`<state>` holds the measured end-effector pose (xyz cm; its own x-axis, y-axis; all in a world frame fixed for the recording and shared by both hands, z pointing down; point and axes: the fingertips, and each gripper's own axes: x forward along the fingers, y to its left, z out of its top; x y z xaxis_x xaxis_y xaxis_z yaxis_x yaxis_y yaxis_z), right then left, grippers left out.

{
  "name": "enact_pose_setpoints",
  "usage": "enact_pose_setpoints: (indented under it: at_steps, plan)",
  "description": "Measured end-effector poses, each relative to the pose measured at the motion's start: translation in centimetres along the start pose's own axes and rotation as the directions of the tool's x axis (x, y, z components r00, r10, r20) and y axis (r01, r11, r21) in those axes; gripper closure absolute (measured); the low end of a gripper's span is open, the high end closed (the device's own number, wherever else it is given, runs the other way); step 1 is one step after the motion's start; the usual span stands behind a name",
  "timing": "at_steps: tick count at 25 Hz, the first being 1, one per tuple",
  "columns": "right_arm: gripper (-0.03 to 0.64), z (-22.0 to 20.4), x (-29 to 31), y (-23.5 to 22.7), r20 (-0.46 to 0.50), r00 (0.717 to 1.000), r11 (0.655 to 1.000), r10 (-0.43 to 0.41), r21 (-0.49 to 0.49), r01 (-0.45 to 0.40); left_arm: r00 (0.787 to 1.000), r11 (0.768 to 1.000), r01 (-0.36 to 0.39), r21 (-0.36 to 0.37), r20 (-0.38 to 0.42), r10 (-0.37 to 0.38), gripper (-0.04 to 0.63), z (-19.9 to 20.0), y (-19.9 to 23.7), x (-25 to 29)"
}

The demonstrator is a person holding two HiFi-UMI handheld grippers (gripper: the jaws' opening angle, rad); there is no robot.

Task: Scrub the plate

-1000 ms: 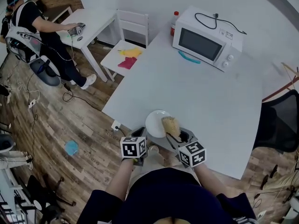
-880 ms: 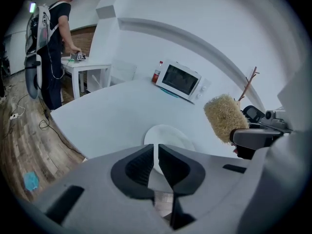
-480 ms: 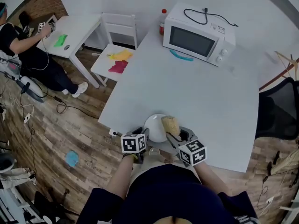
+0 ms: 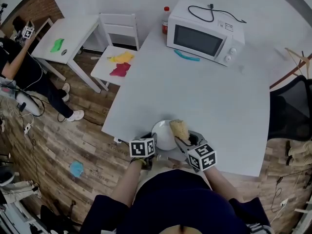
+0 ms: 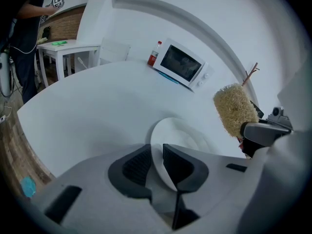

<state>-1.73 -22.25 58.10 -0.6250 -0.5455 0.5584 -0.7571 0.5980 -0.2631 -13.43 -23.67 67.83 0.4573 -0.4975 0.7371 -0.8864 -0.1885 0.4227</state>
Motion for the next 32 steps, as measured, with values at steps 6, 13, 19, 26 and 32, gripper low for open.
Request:
enact_pose_setpoints:
  at_steps: [6,13,19,26,32]
  plan:
    - [0.443,-1.5,1.6,-0.2,-0.063,0.998,0.996,-0.016,-0.086,0.01,1.0,1.0,0.012,-0.009,0.025,-0.012,0.52,0.6,-0.2,-0.6]
    - [0.443,-2.1,4.7,-1.4,-0.129,0.991,0.985,-0.035,-0.173,0.013,0.997,0.999,0.035,0.015,0.074,-0.036,0.54,2.1,-1.3,-1.8]
    - [0.443,-2.9,6.1,-1.8,-0.17,0.984,0.98,-0.047,-0.197,0.013,0.995,0.999,0.04,0.028,0.088,-0.042,0.543,2.5,-1.7,-2.5]
    - [0.445,-3.5,6.5,1.0,-0.181,0.982,0.971,0.045,-0.221,-0.086,0.995,0.999,0.025,0.031,0.098,-0.028,0.543,2.7,-1.3,-2.7]
    - [0.445,-4.8,5.7,4.2,-0.213,0.967,0.951,0.139,-0.245,-0.19,0.994,1.0,0.004,0.029,0.113,-0.007,0.545,3.0,-1.0,-2.6]
